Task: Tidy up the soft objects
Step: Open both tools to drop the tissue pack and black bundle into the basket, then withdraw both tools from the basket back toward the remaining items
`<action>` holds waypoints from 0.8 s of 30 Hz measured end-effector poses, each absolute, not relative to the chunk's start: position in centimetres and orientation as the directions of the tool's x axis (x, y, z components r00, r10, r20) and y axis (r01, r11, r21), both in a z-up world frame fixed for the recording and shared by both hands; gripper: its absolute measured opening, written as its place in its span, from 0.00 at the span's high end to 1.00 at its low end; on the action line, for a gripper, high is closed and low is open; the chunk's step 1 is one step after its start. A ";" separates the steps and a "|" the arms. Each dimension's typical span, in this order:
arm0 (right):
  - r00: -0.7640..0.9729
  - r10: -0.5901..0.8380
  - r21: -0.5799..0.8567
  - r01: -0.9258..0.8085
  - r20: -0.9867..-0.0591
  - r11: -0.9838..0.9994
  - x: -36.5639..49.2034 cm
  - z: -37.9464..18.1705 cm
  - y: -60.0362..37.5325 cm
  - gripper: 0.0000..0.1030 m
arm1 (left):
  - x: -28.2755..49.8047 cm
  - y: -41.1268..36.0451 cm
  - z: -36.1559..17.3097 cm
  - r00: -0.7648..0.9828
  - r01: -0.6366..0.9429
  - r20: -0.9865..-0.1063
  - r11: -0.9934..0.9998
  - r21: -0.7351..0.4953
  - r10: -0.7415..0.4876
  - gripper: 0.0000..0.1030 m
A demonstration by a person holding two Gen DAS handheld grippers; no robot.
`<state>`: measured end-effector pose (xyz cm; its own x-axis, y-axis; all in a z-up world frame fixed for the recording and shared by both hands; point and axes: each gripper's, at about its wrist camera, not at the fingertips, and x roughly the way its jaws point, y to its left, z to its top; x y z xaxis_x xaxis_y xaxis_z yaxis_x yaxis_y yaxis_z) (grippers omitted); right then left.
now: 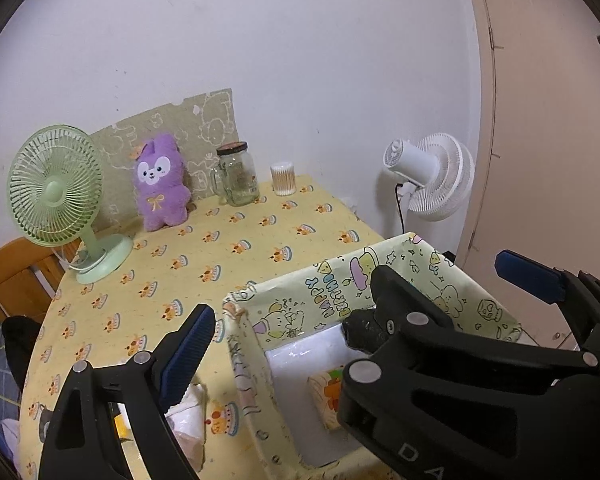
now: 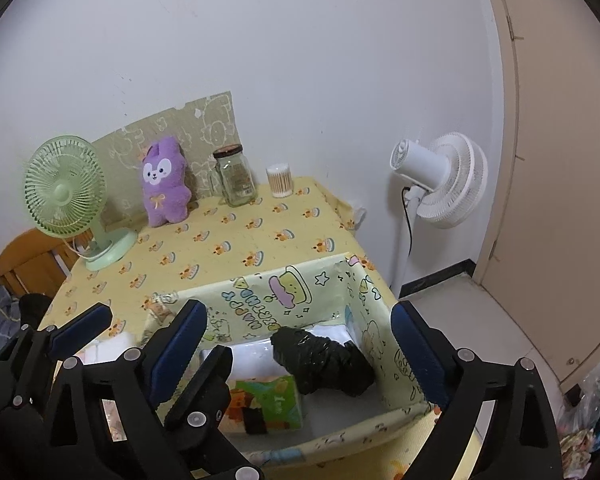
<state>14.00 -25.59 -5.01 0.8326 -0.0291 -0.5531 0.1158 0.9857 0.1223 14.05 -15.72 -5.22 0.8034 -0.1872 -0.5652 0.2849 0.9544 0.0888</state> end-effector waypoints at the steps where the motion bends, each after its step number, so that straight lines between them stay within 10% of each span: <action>1: 0.836 -0.031 0.119 0.115 -0.548 0.986 13.7 -4.8 -25.4 0.07 | 13.8 -15.5 -5.0 0.807 0.283 -0.560 0.955 0.088 -0.188 0.10; 24: 0.882 -0.062 0.061 0.101 -0.467 0.993 7.8 -0.6 -18.5 0.00 | 7.9 -8.5 -1.9 0.868 0.216 -0.464 0.976 0.035 -0.176 0.03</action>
